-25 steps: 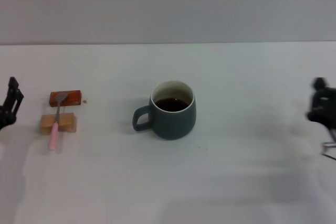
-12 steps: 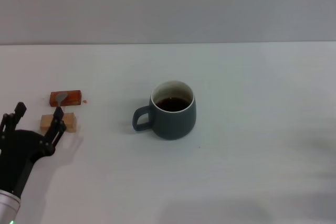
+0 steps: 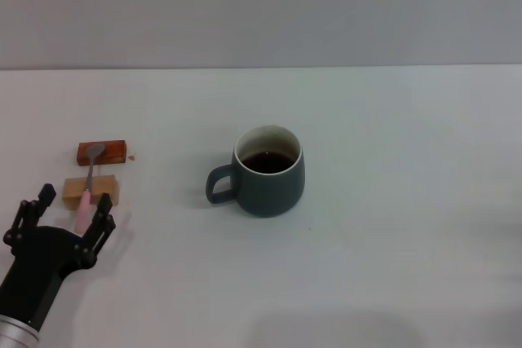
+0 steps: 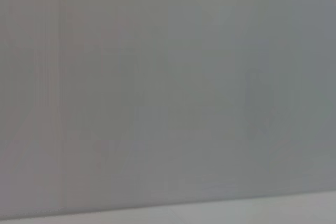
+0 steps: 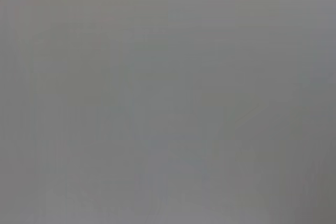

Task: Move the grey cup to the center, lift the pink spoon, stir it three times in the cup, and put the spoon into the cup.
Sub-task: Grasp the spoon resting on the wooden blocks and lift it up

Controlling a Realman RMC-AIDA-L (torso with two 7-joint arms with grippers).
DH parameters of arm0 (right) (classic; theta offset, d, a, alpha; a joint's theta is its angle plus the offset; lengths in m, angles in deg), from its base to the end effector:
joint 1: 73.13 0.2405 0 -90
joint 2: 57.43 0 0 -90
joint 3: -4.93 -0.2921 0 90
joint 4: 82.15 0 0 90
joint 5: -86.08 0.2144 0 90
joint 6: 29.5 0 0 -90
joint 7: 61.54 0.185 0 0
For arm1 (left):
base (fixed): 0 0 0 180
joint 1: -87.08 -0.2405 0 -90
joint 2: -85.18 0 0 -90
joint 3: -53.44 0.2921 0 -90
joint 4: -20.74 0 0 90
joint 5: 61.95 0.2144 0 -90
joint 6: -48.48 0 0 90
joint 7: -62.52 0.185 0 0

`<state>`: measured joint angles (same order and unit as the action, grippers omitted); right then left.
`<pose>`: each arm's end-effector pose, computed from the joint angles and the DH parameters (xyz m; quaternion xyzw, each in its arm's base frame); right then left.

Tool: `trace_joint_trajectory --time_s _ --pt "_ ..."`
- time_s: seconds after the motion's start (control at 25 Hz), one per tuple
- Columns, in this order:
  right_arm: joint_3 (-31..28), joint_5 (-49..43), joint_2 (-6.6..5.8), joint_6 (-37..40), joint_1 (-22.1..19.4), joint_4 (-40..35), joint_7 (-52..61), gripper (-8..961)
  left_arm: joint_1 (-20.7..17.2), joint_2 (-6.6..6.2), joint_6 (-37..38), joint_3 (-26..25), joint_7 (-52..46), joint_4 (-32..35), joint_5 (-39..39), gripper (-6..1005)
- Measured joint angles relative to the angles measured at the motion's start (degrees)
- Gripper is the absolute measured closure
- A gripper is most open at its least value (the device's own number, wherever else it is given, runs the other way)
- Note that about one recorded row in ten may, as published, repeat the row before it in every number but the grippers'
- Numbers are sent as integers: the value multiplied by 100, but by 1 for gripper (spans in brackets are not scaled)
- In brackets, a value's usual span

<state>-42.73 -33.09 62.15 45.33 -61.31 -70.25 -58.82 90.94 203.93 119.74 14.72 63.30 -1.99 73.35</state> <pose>0.4200 0.3004 -0.0032 -0.5871 0.2725 0.2675 0.7137 -0.3730 0.2599 -0.0817 -0.7224 -0.2430 -0.2757 0.5858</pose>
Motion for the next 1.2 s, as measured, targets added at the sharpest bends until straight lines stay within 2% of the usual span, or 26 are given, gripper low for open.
trace_joint_trajectory --time_s 0.6,1.2 --pt "32 -41 5 -72 39 24 0 954 301 8 -775 -15 1 122 -36 309" --pt "223 -53 4 -58 57 46 0 955 335 8 -920 -167 0 137 -39 320"
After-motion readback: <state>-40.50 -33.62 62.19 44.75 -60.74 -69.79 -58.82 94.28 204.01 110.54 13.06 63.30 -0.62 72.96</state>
